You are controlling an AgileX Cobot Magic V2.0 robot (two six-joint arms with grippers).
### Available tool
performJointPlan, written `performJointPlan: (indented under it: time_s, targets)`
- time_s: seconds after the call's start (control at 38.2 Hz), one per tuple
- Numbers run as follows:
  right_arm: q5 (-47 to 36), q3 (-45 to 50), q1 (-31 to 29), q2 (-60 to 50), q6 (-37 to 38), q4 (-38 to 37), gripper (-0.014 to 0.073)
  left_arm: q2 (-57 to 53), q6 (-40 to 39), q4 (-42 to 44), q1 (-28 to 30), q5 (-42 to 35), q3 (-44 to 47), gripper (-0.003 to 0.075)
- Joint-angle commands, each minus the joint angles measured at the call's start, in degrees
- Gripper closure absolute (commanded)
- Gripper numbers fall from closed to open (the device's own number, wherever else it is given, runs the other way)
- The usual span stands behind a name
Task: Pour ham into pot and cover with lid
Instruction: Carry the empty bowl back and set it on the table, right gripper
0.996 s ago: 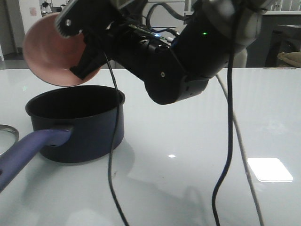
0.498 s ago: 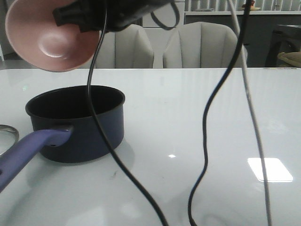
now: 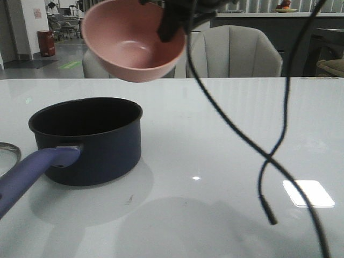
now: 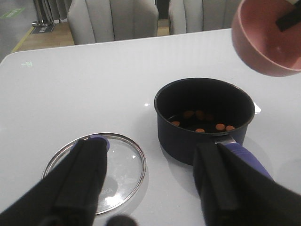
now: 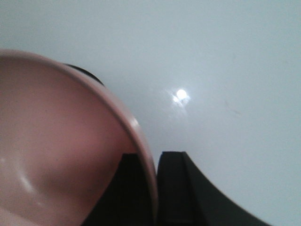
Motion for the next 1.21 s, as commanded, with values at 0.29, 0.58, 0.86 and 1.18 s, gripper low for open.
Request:
performJointPlan:
  time_s: [0.29,0.58,0.86,1.18]
  targets:
    - [17.2,-2.2,-13.1,-1.9,12.8,-9.4,0.0456,0.6,0.0,-0.3,-0.4,-4.5,-1.5,0.0283]
    - [23.1,-2.2,-19.6,4.6,9.8,-1.4,0.0455,0.6,0.0,-0.3,-0.4,-4.5,-1.5,0.0283]
    - [21.9,-2.2,-19.8,9.3,9.9,-1.2,0.0385,0.6,0.0,-0.3,-0.4,-4.6,-1.5,0.0283]
    - [21.2,-2.4,-19.8,9.8,9.9,-2.8,0.0154,0.6,0.0,-0.3,-0.4,-4.6,-1.5,0.0283]
